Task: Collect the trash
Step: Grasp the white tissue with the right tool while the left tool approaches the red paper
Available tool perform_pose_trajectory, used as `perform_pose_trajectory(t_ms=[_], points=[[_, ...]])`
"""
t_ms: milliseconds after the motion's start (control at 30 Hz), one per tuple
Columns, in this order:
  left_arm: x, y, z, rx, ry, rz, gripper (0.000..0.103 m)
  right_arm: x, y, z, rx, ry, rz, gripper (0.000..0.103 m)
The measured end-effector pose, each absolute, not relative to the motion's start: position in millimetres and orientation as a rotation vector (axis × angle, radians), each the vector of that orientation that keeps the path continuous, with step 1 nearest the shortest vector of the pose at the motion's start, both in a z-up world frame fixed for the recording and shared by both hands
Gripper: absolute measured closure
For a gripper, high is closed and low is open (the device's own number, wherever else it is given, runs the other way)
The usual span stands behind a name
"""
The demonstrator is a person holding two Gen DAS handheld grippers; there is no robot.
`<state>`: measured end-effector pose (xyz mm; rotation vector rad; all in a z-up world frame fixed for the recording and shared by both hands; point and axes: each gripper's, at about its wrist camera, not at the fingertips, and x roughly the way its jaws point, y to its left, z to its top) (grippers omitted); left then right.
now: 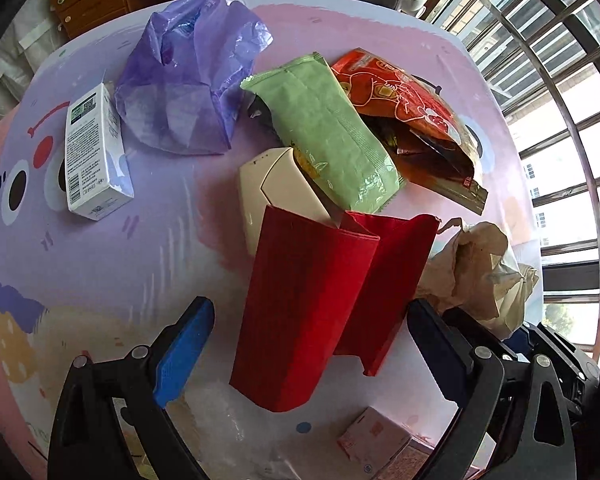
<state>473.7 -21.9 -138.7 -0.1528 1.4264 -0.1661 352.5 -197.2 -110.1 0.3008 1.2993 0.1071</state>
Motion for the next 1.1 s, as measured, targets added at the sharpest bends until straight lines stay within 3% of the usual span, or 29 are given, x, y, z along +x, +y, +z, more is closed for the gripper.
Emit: perform_pose_trajectory(t_ms=[467, 1100], points=[[474.5, -37.9, -123.5, -0.057, 1.417, -0.137, 0.005, 330.8, -227.4, -93.7, 0.368, 1.279, 0.032, 0.077], [479.3, -108.6, -144.5, 0.143, 1.452, -0.137, 0.005, 317.6, -237.2, -93.0, 0.383, 1.286, -0.013, 0.077]])
